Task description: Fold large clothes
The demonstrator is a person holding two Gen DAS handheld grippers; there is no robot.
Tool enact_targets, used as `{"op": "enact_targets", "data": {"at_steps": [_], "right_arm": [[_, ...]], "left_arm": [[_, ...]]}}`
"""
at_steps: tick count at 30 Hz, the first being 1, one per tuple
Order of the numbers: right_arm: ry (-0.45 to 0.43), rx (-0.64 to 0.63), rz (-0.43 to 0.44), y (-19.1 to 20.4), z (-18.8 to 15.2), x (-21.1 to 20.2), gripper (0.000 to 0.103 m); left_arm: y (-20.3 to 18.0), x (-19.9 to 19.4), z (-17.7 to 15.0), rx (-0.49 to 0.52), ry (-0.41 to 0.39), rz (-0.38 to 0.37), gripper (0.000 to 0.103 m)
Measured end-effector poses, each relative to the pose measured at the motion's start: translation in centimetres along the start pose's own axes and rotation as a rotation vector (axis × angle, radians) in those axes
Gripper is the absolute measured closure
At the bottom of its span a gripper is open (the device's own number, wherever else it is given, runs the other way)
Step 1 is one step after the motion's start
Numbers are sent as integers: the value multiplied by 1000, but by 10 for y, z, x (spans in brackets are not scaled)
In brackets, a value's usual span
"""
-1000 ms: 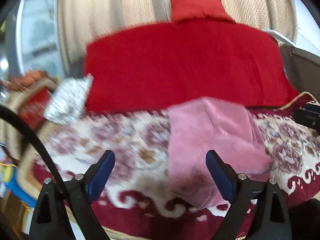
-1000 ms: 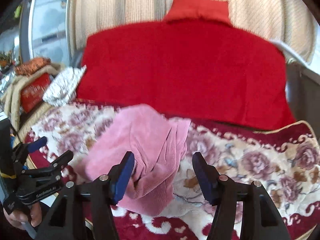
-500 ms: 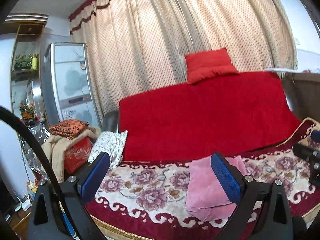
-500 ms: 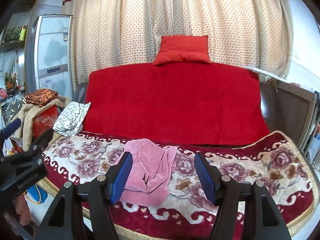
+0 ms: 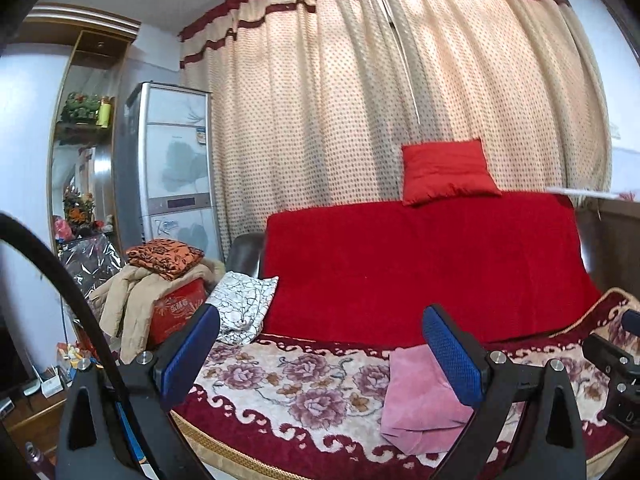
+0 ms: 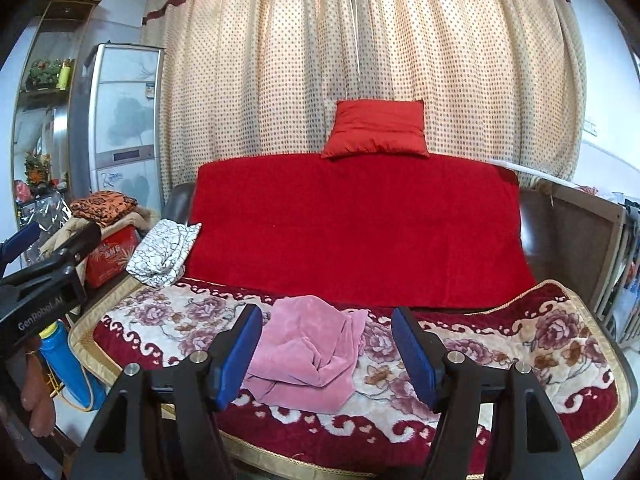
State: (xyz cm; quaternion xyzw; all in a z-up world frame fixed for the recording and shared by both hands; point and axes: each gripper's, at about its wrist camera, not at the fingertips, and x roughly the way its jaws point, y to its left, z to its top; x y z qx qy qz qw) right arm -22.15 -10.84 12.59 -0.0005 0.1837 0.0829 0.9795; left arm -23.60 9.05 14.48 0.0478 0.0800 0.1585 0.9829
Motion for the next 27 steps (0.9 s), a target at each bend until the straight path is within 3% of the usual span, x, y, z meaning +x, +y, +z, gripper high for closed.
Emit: {"op": "enact_targets", "data": {"at_steps": [14,25,27], "right_arm": [[-48,-20,14,23,11,-19,32],[-108,-64,-84,33,13,-30,27],[-136,-64,-94,33,13,-35,20]], "left_arm": [[15,-20,7,-29,-33,-1,1],[8,-32,9,-5,-56,-42,1],[6,-34,10,3,-61,-61,0]]}}
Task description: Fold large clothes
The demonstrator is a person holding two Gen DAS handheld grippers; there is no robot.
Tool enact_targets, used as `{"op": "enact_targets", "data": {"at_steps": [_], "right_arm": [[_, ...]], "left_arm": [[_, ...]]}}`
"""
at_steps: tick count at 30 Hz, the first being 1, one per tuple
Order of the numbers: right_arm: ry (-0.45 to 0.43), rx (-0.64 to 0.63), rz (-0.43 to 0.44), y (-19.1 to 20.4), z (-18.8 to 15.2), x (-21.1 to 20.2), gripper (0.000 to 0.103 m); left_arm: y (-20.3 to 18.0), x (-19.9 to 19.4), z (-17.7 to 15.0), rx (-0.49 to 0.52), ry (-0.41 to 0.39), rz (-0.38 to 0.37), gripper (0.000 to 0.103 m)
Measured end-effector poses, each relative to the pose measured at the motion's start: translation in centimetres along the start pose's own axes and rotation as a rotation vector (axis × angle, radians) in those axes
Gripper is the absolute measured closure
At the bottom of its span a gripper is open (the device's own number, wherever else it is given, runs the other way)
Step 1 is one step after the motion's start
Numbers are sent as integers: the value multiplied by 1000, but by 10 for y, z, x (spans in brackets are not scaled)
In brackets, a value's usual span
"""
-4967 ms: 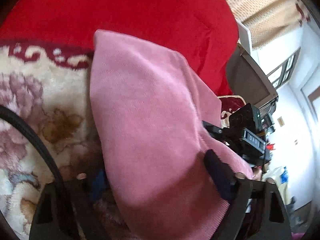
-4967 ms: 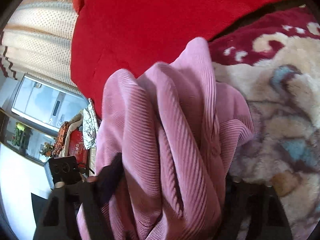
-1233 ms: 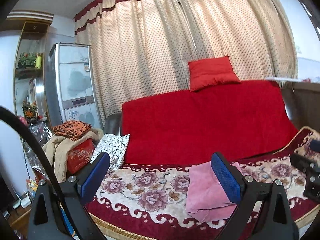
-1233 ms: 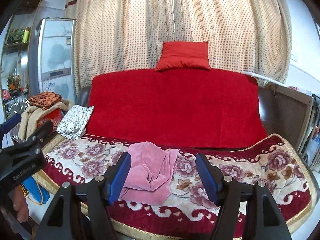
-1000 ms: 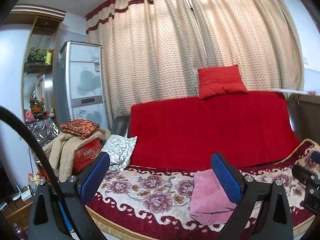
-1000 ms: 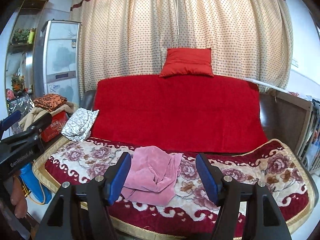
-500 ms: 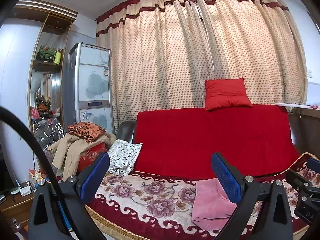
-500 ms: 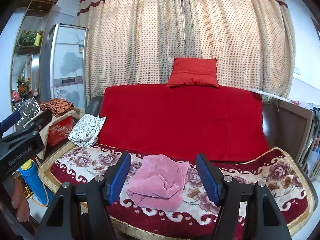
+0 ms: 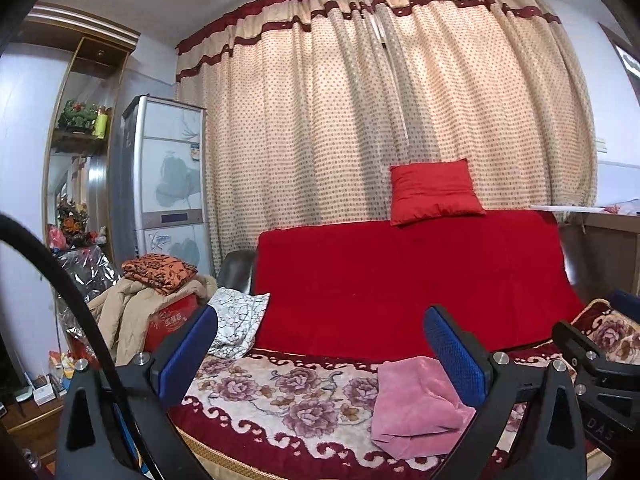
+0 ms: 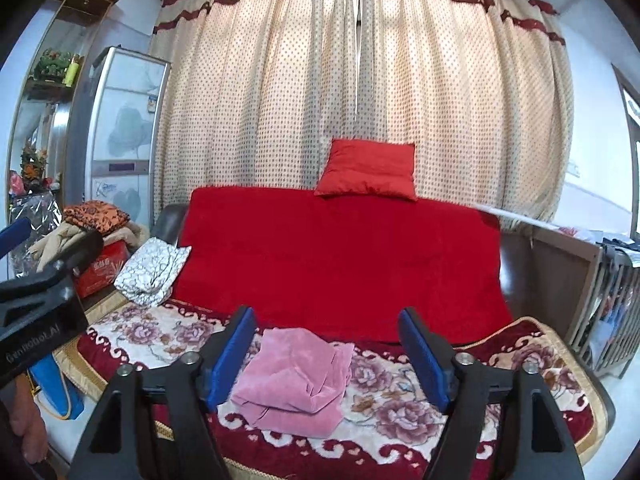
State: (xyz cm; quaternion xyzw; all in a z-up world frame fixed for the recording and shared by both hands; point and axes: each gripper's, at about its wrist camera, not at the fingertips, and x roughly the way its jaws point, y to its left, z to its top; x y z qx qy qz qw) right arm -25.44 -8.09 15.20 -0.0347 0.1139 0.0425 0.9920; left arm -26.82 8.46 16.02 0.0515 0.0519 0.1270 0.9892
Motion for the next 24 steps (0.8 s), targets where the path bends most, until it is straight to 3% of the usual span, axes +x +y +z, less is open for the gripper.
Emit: {"op": "enact_targets", "data": {"at_steps": [14,24], "right_arm": [[-117,11,-64,-8,10,-28,4],[-149,-7,-84,-4,13,-34,3]], "left_arm": [[-10,-13,5,17,-14,-42,0],[-7,-12,6,0,0,-48,0]]}}
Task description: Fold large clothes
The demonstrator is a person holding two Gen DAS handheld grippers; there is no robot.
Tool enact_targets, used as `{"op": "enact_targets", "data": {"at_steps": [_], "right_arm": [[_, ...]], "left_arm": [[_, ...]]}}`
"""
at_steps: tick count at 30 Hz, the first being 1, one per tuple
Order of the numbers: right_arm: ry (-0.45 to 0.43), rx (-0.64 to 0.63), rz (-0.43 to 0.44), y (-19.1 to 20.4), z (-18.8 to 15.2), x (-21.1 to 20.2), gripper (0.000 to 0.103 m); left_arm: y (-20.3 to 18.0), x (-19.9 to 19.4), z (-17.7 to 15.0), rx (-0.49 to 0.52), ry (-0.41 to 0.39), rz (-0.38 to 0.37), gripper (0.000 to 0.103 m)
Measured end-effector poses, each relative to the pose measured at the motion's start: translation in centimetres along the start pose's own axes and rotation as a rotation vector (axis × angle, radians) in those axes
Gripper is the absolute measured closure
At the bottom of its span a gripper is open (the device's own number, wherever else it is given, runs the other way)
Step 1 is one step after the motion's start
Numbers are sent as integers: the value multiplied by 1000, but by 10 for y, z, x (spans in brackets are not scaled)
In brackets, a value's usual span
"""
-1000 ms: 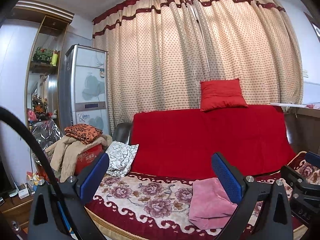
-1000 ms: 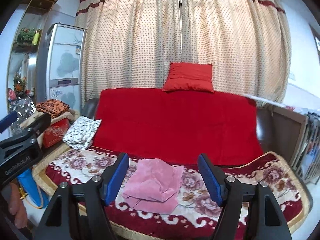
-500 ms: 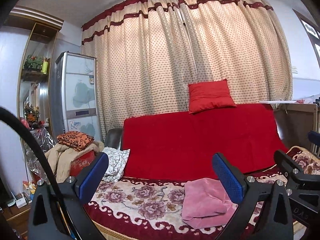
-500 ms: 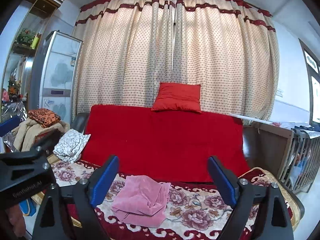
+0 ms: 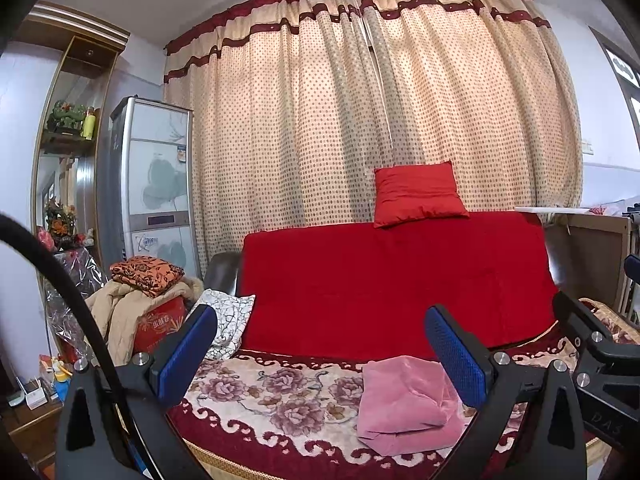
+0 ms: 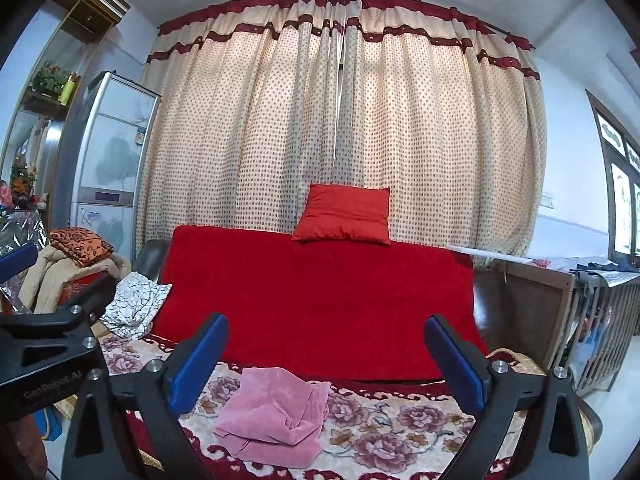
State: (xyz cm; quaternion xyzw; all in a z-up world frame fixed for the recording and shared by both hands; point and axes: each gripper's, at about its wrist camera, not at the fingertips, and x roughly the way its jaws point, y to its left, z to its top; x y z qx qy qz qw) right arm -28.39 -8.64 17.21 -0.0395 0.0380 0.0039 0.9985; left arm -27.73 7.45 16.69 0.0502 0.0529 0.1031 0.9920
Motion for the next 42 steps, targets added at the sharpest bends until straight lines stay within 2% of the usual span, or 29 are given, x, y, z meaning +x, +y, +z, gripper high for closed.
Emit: {"op": "enact_targets", "data": {"at_steps": [31,42], "right_arm": [[-10,21,-21,-8,2,-7,3],[12,23,-29,-8,1,-5,3]], "left_arm": [[-2,-10,1,2,-16,-13,0],[-4,-7,0,6,1,-19,0]]}}
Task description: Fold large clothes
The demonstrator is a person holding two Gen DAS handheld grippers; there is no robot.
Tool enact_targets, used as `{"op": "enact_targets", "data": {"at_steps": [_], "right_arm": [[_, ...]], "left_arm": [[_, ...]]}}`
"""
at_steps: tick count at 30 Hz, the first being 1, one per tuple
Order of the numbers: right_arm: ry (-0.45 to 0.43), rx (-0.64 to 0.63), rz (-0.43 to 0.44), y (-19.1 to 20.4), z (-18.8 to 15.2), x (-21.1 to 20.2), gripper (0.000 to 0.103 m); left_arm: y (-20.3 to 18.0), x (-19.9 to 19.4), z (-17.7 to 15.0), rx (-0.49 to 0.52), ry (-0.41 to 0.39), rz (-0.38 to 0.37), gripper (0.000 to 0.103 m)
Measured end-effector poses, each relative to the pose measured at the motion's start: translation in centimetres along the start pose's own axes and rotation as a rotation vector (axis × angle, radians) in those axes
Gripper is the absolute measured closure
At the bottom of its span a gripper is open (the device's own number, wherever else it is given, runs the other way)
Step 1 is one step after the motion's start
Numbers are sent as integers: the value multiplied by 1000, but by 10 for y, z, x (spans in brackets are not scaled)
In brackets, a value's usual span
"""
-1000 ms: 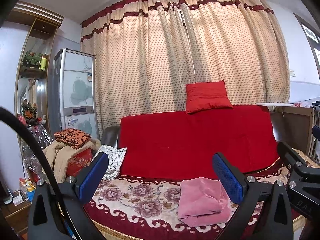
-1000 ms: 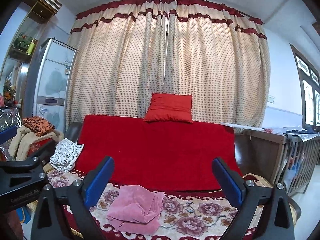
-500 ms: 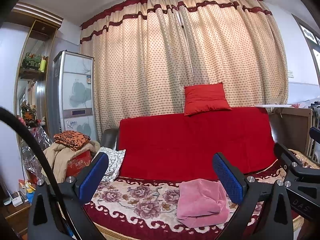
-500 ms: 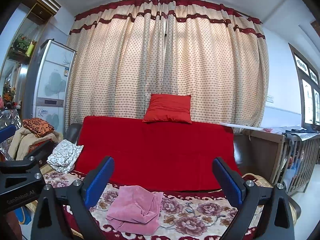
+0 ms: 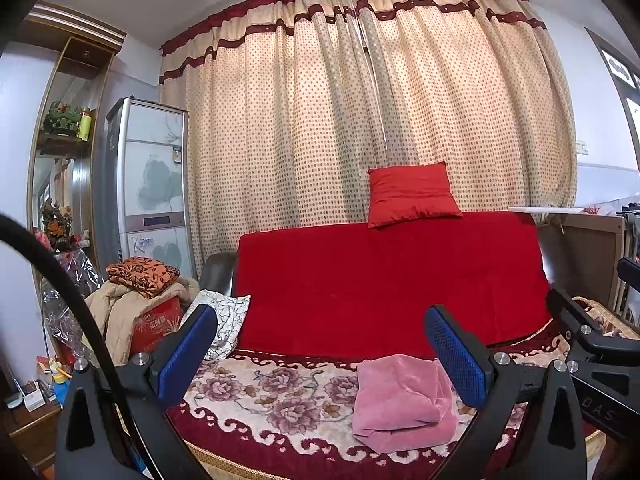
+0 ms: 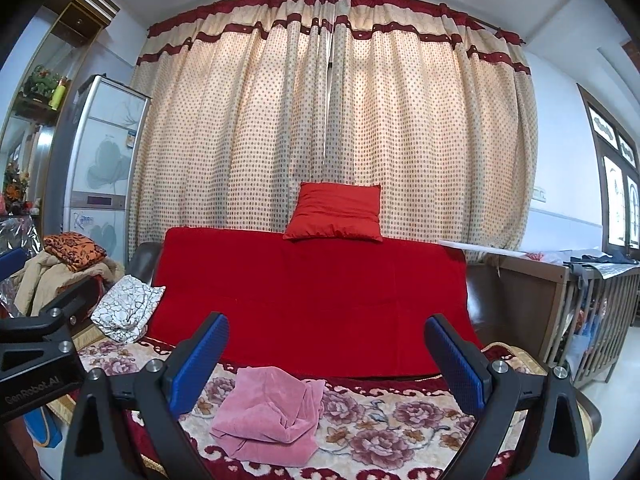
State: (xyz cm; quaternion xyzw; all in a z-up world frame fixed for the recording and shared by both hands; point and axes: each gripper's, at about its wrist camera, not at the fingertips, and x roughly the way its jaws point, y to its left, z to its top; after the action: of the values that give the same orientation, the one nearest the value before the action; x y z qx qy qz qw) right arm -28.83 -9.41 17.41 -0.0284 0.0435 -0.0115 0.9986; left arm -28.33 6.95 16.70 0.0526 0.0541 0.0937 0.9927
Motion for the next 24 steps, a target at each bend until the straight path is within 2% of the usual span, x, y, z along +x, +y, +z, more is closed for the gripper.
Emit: {"op": "enact_targets", "data": {"at_steps": [24], "right_arm": [[48,9,-18,-6,-6,8,3]], "left_arm": [[-4,-2,3,18,0,-19,0]]}}
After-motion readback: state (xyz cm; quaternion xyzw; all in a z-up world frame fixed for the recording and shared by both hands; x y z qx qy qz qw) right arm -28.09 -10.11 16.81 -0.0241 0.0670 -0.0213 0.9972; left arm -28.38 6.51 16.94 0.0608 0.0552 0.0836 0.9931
